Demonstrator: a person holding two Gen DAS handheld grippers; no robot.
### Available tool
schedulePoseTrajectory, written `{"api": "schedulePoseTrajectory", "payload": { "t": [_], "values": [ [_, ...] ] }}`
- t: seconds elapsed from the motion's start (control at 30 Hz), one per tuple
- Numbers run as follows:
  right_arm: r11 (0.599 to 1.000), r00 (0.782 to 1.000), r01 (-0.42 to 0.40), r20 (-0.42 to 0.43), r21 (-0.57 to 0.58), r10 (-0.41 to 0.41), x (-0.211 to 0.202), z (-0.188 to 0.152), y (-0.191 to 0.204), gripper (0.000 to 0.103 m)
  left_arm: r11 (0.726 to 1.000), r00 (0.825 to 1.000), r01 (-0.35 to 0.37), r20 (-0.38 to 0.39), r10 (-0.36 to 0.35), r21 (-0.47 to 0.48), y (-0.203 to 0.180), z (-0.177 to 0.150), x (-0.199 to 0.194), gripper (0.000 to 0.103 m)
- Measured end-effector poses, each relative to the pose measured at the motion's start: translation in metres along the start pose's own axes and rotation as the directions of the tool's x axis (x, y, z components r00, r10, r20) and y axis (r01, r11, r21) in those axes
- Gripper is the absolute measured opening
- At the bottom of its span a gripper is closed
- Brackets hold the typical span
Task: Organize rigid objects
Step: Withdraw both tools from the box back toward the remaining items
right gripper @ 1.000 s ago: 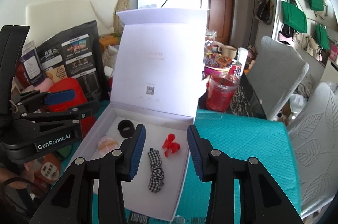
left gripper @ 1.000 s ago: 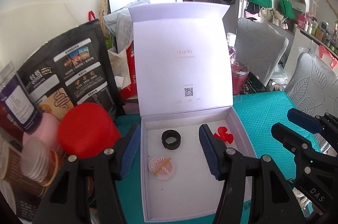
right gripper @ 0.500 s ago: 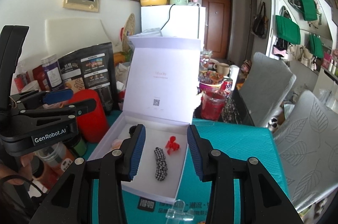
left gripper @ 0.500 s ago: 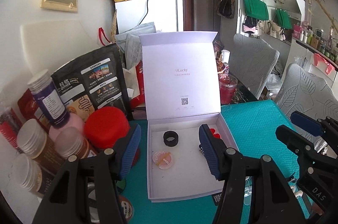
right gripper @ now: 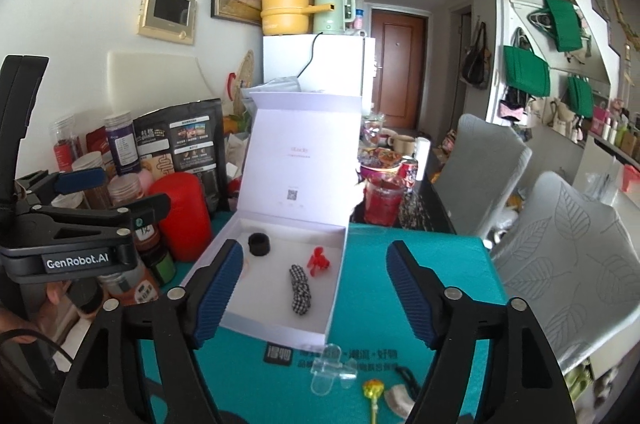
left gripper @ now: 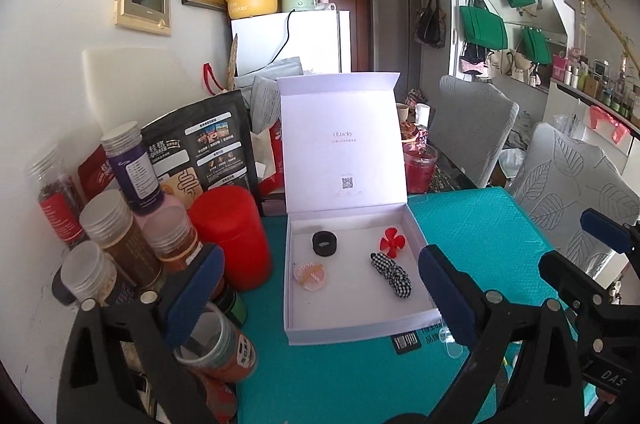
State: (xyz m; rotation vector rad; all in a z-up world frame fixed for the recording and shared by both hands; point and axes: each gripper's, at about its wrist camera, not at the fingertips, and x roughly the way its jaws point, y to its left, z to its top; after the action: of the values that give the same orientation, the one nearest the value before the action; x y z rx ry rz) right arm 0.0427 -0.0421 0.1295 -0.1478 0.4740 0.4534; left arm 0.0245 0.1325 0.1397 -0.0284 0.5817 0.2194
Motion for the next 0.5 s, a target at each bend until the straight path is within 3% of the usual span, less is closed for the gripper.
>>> {"api": "schedulePoseTrajectory", "payload": {
  "t": [0.2,0.5],
  "values": [
    [1.000,1.000,0.020,0.002,0.010,-0.021,-0.022,-0.021,0.000,0.084,1.000,1.000,-0.010,0.011,0.010,0.013,-0.005,-0.023,-0.020,0.100],
    [0.999,0.999,0.030,-0.020,0.041,-0.029,-0.043,-0.051,-0.001,0.088,0.997,0.997,0.070,-0.015,-0.070,0.024,-0.020,-0.055,-0.034,0.100]
  ]
}}
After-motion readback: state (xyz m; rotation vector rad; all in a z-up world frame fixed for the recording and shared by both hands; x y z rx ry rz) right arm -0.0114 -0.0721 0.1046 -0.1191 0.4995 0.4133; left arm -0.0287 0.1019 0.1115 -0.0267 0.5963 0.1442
